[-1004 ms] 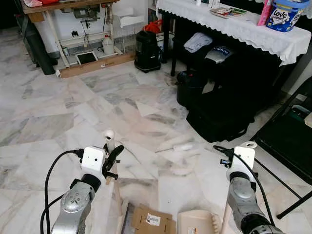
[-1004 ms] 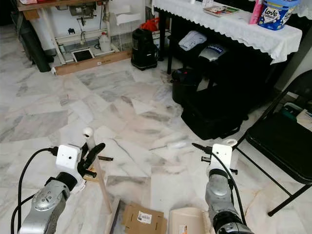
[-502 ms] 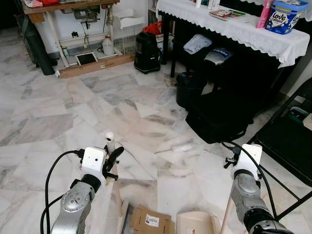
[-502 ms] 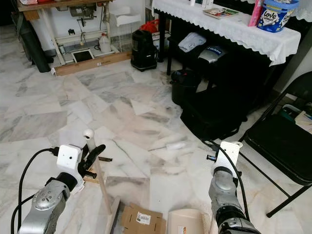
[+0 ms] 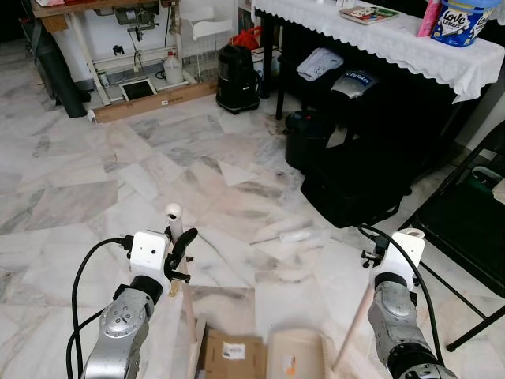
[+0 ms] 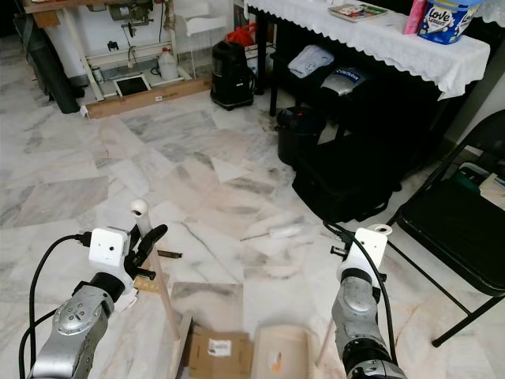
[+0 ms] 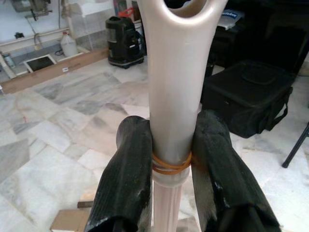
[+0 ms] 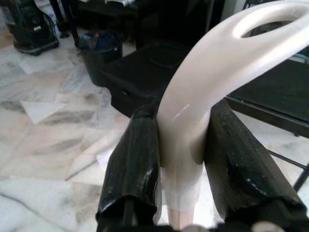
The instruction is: Sweep floor
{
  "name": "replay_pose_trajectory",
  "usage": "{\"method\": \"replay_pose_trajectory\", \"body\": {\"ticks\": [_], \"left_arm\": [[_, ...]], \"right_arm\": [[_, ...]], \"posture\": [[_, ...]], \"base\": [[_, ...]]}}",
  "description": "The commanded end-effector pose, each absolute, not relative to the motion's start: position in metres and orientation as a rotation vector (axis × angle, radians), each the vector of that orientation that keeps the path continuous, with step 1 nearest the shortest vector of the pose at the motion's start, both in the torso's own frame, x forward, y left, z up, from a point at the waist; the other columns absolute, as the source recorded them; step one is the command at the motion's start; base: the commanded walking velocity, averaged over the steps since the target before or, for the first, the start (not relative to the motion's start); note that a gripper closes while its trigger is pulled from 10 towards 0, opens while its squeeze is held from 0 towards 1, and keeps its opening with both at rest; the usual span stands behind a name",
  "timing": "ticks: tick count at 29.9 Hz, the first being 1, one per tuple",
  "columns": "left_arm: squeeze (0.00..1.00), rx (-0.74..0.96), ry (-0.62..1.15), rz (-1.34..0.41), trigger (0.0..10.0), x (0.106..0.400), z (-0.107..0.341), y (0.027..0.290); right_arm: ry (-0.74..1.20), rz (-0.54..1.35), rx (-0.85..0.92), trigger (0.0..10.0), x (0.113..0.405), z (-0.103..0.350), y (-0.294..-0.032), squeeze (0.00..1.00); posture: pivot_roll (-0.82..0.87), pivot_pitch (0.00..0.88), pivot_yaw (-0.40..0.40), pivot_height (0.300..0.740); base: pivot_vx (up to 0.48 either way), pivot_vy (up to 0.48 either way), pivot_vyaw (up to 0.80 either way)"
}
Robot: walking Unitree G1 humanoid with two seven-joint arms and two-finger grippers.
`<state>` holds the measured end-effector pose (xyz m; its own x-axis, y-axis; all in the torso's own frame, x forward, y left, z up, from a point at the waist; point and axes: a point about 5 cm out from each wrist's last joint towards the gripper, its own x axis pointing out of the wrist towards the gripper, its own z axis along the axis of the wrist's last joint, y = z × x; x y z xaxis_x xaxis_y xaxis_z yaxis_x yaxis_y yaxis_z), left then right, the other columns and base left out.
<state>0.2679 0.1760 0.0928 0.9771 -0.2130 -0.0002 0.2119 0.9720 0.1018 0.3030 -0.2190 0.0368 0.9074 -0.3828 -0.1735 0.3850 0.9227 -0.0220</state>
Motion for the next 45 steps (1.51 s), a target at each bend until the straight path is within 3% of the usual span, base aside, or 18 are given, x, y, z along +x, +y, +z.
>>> {"method": "replay_pose_trajectory", "body": {"ticks": [1, 10, 27, 45], "left_arm": [[0.0, 0.107, -0.074, -0.203, 10.0, 0.271, 0.105, 0.178], [0.0, 0.116, -0.071, -0.191, 10.0, 0.27, 0.104, 0.179], [0.0, 0.111, -0.005, -0.232, 10.0, 0.266, 0.094, 0.178], [0.0, -0.134, 0.064, -0.239, 10.0, 0.275, 0.095, 0.177]], "right_arm": [[0.105, -0.372, -0.021, 10.0, 0.308, 0.048, -0.218, 0.0], [0.081, -0.239, -0.14, 10.0, 0.306, 0.046, -0.207, 0.0], [0.164, -0.192, -0.166, 10.0, 0.293, 0.024, -0.199, 0.0], [0.241, -0.106, -0.164, 10.0, 0.284, 0.007, -0.182, 0.0]], "posture": [[0.09, 0.052, -0.013, 0.74], [0.09, 0.054, -0.014, 0.74], [0.1, 0.062, -0.01, 0.74], [0.1, 0.048, -0.001, 0.74]], "base": [[0.0, 0.0, 0.0], [0.0, 0.0, 0.0], [0.0, 0.0, 0.0], [0.0, 0.0, 0.0]]}}
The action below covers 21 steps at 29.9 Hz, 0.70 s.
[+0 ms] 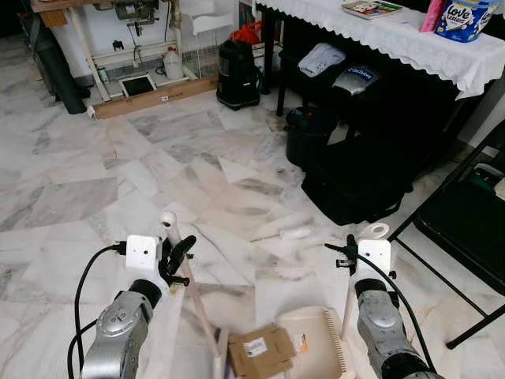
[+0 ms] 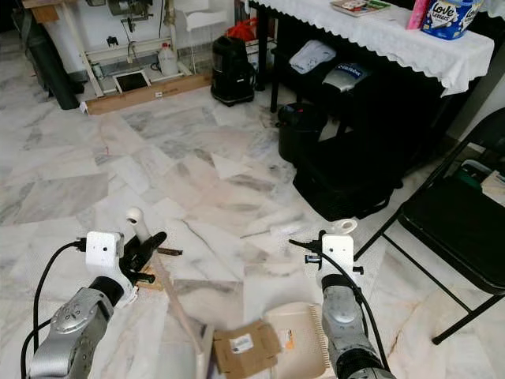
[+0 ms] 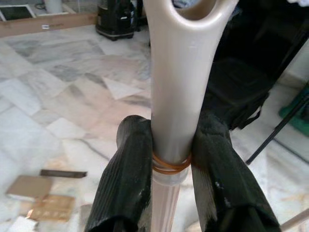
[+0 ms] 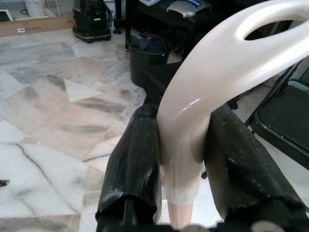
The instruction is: Sweep floor
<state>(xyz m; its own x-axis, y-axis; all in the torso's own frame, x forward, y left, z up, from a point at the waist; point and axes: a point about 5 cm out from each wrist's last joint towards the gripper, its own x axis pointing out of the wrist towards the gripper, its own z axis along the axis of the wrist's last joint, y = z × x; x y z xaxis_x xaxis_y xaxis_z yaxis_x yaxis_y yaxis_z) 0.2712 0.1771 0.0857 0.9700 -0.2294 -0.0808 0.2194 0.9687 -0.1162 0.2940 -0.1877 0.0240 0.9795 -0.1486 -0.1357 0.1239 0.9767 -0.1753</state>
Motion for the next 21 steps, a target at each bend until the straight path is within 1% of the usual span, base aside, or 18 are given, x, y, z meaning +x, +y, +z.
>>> {"method": "replay_pose_trajectory", "body": {"ticks": [1, 5, 6, 12, 21], "left_arm": [[0.0, -0.151, 0.061, -0.242, 10.0, 0.276, 0.096, 0.176], [0.0, -0.211, 0.048, -0.242, 10.0, 0.28, 0.102, 0.173], [0.0, -0.254, 0.038, -0.243, 10.0, 0.283, 0.106, 0.17], [0.0, -0.389, 0.004, -0.272, 10.0, 0.289, 0.119, 0.16], [0.0, -0.447, -0.007, -0.282, 10.0, 0.29, 0.128, 0.157]], "right_arm": [[0.24, -0.103, -0.163, 10.0, 0.284, 0.008, -0.181, 0.0], [0.233, -0.096, -0.161, 10.0, 0.285, 0.009, -0.179, 0.0], [0.228, -0.096, -0.16, 10.0, 0.286, 0.01, -0.178, 0.0], [0.201, -0.103, -0.145, 10.0, 0.291, 0.015, -0.178, 0.0], [0.166, -0.121, -0.092, 10.0, 0.298, 0.024, -0.178, 0.0]], "posture": [[0.1, 0.047, 0.0, 0.74], [0.1, 0.042, 0.0, 0.74], [0.1, 0.042, 0.0, 0.74], [0.1, 0.041, 0.001, 0.74], [0.11, 0.044, -0.002, 0.74]], "base": [[0.0, 0.0, 0.0], [0.0, 0.0, 0.0], [0.0, 0.0, 0.0], [0.0, 0.0, 0.0], [0.0, 0.0, 0.0]]}}
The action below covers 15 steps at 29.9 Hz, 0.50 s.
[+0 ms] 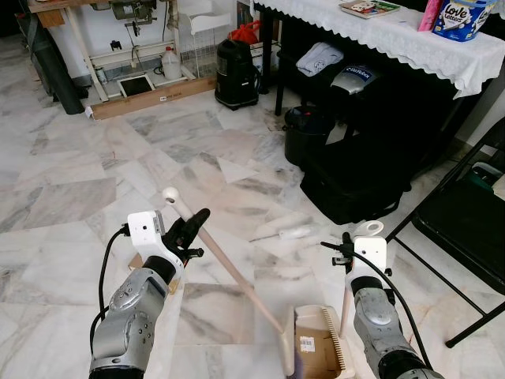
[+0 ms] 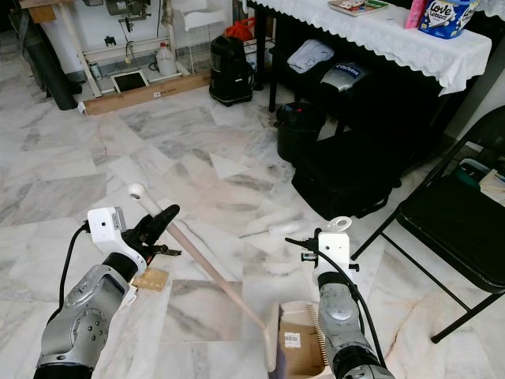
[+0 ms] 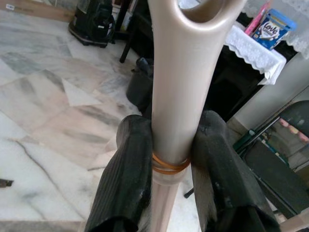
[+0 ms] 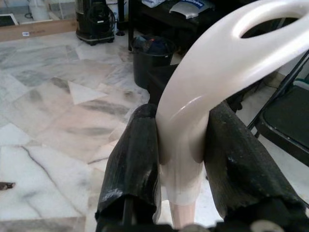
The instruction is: Sweep floor
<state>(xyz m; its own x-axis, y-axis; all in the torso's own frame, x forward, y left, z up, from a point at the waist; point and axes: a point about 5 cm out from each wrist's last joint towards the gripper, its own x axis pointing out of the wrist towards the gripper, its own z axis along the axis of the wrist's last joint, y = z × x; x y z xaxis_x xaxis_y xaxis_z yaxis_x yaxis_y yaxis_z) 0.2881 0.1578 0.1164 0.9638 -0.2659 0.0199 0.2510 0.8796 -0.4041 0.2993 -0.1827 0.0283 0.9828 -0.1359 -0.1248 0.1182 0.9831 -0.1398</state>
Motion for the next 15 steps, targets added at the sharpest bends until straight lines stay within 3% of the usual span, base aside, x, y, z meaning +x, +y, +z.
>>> {"method": "replay_pose_trajectory", "body": {"ticks": [1, 15], "left_arm": [[0.0, -0.444, -0.01, -0.282, 10.0, 0.29, 0.129, 0.157], [0.0, -0.254, -0.142, -0.268, 10.0, 0.291, 0.151, 0.147]], "right_arm": [[0.159, -0.124, -0.087, 10.0, 0.3, 0.025, -0.178, 0.0], [0.01, -0.184, 0.085, 10.0, 0.316, 0.053, -0.183, 0.0]], "posture": [[0.11, 0.044, -0.002, 0.74], [0.11, 0.041, -0.009, 0.74]], "base": [[0.0, 0.0, 0.0], [0.0, 0.0, 0.0]]}}
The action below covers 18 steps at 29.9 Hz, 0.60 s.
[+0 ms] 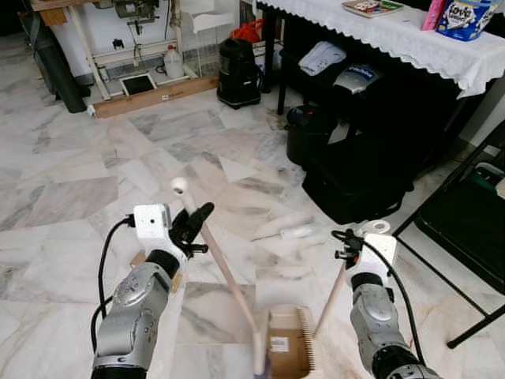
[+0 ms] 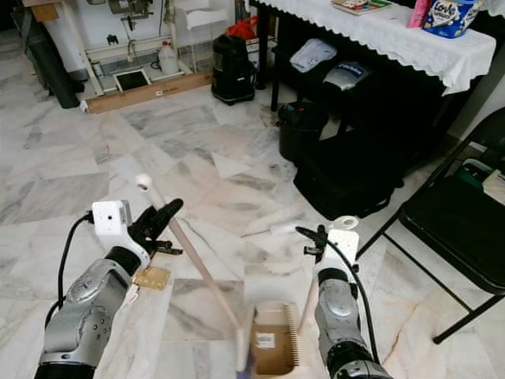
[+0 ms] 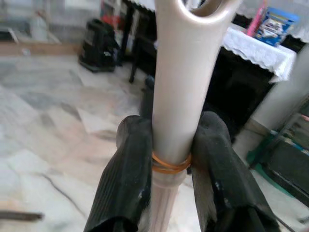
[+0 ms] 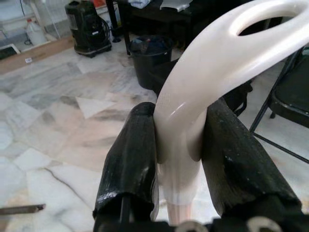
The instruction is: Sweep floor
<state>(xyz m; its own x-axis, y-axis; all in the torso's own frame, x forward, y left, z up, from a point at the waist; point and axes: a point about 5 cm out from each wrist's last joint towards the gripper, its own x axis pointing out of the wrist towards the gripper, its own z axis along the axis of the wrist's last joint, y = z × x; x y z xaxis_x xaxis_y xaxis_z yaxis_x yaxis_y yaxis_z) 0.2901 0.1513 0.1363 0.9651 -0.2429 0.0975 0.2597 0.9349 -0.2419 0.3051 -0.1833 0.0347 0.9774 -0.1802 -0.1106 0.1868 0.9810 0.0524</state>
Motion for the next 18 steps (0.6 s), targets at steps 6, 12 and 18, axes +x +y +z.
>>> {"method": "replay_pose_trajectory", "body": {"ticks": [6, 12, 18], "left_arm": [[0.0, -0.146, -0.297, -0.157, 10.0, 0.293, 0.176, 0.161], [0.0, 0.025, -0.387, -0.061, 10.0, 0.294, 0.19, 0.172], [0.0, 0.153, -0.417, -0.016, 10.0, 0.295, 0.189, 0.176]], "right_arm": [[-0.007, -0.185, 0.116, 10.0, 0.316, 0.056, -0.184, 0.0], [-0.02, -0.185, 0.126, 10.0, 0.319, 0.059, -0.184, 0.0], [-0.071, -0.195, 0.139, 10.0, 0.322, 0.069, -0.185, 0.0]], "posture": [[0.11, 0.039, -0.012, 0.74], [0.1, 0.032, -0.018, 0.74], [0.09, 0.022, -0.025, 0.74]], "base": [[0.0, 0.0, 0.0], [0.0, 0.0, 0.0], [0.0, 0.0, 0.0]]}}
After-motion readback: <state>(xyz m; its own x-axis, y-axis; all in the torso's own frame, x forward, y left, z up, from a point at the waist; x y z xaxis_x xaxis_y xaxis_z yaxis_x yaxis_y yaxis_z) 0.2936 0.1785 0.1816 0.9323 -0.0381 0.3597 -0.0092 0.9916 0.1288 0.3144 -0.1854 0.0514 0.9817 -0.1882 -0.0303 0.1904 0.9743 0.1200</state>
